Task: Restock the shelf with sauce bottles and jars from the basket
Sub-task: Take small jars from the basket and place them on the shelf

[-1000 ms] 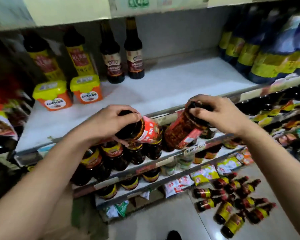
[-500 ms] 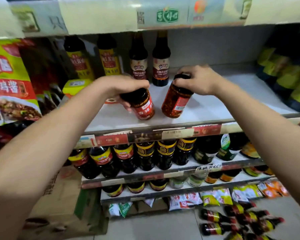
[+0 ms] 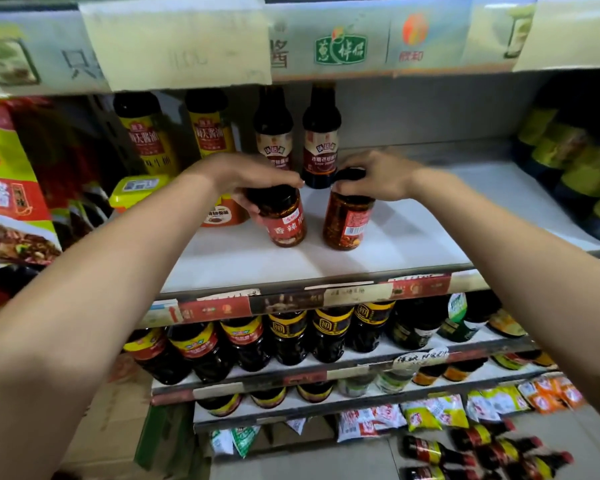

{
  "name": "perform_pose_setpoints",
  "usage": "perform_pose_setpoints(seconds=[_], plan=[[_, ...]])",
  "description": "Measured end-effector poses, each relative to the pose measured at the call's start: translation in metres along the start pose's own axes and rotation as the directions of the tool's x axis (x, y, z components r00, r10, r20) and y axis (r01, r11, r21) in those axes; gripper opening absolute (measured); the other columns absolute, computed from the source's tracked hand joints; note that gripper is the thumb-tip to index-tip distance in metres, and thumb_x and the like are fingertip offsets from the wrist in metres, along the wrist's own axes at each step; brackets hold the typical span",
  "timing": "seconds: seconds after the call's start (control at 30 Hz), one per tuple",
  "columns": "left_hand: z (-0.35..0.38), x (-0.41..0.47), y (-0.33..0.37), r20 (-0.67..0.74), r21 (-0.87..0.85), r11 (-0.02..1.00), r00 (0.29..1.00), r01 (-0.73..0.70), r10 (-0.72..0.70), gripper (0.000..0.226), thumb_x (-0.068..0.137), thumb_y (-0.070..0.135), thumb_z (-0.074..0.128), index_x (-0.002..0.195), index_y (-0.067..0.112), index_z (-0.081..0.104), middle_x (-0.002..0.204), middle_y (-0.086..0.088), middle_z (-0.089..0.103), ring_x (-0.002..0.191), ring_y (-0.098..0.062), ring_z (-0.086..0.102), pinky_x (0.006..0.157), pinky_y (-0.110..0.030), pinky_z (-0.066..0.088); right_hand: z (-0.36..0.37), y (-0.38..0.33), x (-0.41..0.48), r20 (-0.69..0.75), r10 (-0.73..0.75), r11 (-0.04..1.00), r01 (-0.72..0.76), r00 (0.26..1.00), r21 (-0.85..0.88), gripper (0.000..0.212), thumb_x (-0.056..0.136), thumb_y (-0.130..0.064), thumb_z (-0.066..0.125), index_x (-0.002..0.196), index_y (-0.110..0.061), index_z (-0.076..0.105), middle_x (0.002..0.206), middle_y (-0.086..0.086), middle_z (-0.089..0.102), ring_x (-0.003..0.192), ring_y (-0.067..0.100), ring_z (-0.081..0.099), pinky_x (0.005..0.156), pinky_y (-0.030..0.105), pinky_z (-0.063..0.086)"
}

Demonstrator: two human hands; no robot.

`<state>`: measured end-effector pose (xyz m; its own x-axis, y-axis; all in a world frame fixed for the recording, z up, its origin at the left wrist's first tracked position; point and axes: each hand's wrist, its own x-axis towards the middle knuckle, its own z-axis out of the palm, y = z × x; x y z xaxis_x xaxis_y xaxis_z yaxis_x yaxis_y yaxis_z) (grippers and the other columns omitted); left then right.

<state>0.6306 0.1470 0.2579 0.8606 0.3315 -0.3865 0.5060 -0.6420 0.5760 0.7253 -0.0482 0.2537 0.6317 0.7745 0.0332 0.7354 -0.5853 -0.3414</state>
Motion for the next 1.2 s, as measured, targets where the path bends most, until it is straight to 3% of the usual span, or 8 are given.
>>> perform_pose_setpoints(seconds=[0.2,0.53,0.63,0.73,0.8,0.9,1.03,1.2], plan=[[-0.006,0.007,0.009,0.109,0.164,0.986,0.994,-0.029,0.011,0.059,0.079,0.062,0.052,0.118,0.019,0.049,0.104,-0.006,0.061,0.056,-0.015,0.069,0.054,-0.022,0.043,-0.004,-0.001,0.004,0.058,-0.041,0.998,0.044,0.997,-0.051,0.054,0.082,-0.055,0.054,0.129,-0.030,0.051,0.137,-0.001,0.050,0.122,0.023,0.047,0.094,0.028,0.036],[0.000,0.020,0.025,0.136,0.319,0.947,0.991,-0.043,0.000,0.067,0.077,0.072,0.042,0.122,0.023,0.041,0.112,-0.005,0.057,0.052,-0.010,0.064,0.057,-0.022,0.041,0.001,0.011,-0.005,0.106,-0.022,0.990,0.007,0.994,0.138,0.077,0.066,-0.075,0.046,0.133,-0.037,0.042,0.140,-0.007,0.045,0.123,0.016,0.045,0.093,0.022,0.035],[0.002,0.014,0.014,0.128,0.240,0.964,0.988,-0.119,0.090,0.075,0.068,0.080,0.036,0.125,0.031,0.036,0.095,0.001,0.059,0.047,-0.006,0.062,0.051,-0.020,0.041,0.015,0.023,-0.015,0.053,-0.062,0.920,0.037,0.997,0.391,0.080,0.060,-0.070,0.055,0.132,-0.039,0.040,0.130,-0.012,0.051,0.113,0.008,0.049,0.084,0.015,0.036],[0.006,0.005,-0.013,0.049,0.047,0.967,0.967,-0.251,0.249,0.088,0.056,0.082,0.042,0.130,0.035,0.031,0.103,0.002,0.059,0.061,-0.007,0.063,0.051,-0.022,0.043,0.037,0.039,-0.024,0.051,-0.023,0.826,-0.010,0.998,0.563,0.099,0.052,-0.057,0.071,0.138,-0.032,0.030,0.116,-0.013,0.054,0.104,0.004,0.053,0.076,0.013,0.040],[0.017,0.003,-0.034,-0.029,-0.154,0.929,0.942,-0.336,0.335,0.087,0.062,0.066,0.056,0.137,0.032,0.027,0.124,-0.004,0.053,0.089,-0.012,0.062,0.068,-0.029,0.051,0.053,0.048,-0.026,0.081,-0.010,0.809,-0.040,0.997,0.586,0.101,0.055,-0.039,0.081,0.139,-0.027,0.026,0.113,-0.010,0.054,0.102,0.002,0.055,0.077,0.014,0.042],[0.041,0.003,-0.060,-0.100,-0.316,0.862,0.918,-0.396,0.384,0.099,0.059,0.040,0.075,0.141,0.028,0.021,0.135,0.004,0.045,0.119,-0.011,0.047,0.098,-0.030,0.041,0.071,0.054,-0.023,0.077,0.011,0.754,-0.058,0.997,0.654,0.089,0.063,-0.012,0.083,0.134,-0.024,0.031,0.114,-0.009,0.055,0.107,0.010,0.055,0.088,0.023,0.045],[0.069,0.010,-0.072,-0.182,-0.367,0.850,0.926,-0.377,0.332,0.090,0.059,0.015,0.084,0.133,0.023,0.033,0.111,0.012,0.055,0.102,-0.005,0.054,0.077,-0.012,0.046,0.080,0.051,-0.020,0.054,-0.023,0.683,-0.024,0.998,0.730,0.072,0.063,-0.002,0.080,0.120,-0.024,0.042,0.108,-0.007,0.062,0.101,0.007,0.061,0.078,0.013,0.049],[0.081,0.017,-0.075,-0.298,-0.484,0.775,0.909,-0.407,0.291,0.072,0.057,0.003,0.083,0.114,0.028,0.046,0.103,0.008,0.061,0.097,-0.009,0.060,0.075,-0.019,0.051,0.086,0.045,-0.019,-0.056,0.100,0.693,-0.029,0.993,0.721,0.078,0.053,-0.012,0.088,0.118,-0.020,0.045,0.105,-0.005,0.064,0.099,0.011,0.062,0.086,0.026,0.050]])
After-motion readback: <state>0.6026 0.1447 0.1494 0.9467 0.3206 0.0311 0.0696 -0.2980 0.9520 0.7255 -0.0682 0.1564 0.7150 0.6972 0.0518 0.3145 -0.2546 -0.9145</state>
